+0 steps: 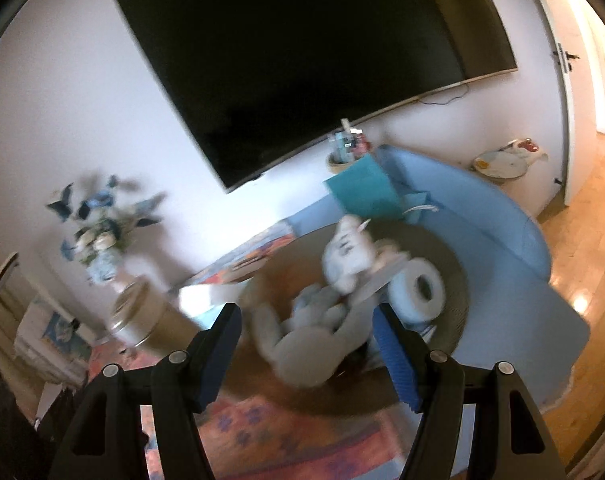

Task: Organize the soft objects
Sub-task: 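Return both open grippers to the quilt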

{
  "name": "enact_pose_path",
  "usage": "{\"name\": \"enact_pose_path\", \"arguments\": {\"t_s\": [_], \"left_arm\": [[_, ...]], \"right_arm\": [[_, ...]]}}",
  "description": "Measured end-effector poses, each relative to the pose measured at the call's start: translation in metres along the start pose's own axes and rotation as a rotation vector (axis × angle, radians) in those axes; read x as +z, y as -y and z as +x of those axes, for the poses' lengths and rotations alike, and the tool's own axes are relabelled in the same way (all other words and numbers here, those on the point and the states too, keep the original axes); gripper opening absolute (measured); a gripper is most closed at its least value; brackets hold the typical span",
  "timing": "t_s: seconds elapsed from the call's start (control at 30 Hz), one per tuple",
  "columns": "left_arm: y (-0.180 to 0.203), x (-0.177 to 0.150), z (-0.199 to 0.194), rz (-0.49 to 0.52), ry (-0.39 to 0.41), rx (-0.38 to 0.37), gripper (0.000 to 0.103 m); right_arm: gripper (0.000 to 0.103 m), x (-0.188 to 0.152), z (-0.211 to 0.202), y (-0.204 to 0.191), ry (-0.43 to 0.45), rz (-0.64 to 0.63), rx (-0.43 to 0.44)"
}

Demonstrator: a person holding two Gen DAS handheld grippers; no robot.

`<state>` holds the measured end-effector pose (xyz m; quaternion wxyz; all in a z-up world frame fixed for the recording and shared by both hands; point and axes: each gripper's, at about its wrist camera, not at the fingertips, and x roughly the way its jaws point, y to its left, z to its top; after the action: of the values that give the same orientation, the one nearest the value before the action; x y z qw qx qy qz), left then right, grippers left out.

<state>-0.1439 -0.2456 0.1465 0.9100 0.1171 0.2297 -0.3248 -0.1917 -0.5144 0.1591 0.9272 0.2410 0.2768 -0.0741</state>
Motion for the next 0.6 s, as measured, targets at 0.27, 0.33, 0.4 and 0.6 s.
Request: {"name": "enact_pose_path", "arguments": {"t_s": [0.27,0.33,0.4,0.6], "left_arm": [[-0.11,-0.045,-0.038,-0.194,-0.028,0.241,0.083],[-0.134,-0.058,-0.036,-0.23,-0.076,0.309,0.083],[-0.159,-0.076,-0.033,-0.268,-0.108,0.369,0.083],[-0.213,-0.121,-0.011,-0.367,-0.18,0.448,0.083]], "right_arm": [[0.066,-0.041,0.002,-0.082,-0.056,-0.092,0.12],[0.066,-0.053,0.008,-0.111,-0.081,-0.147,0.148],[0.066,-0.07,0.019,-0.146,-0.116,-0.217,0.176],[0.066,-0.122,0.061,-0.229,-0.209,-0.399,0.244]]}}
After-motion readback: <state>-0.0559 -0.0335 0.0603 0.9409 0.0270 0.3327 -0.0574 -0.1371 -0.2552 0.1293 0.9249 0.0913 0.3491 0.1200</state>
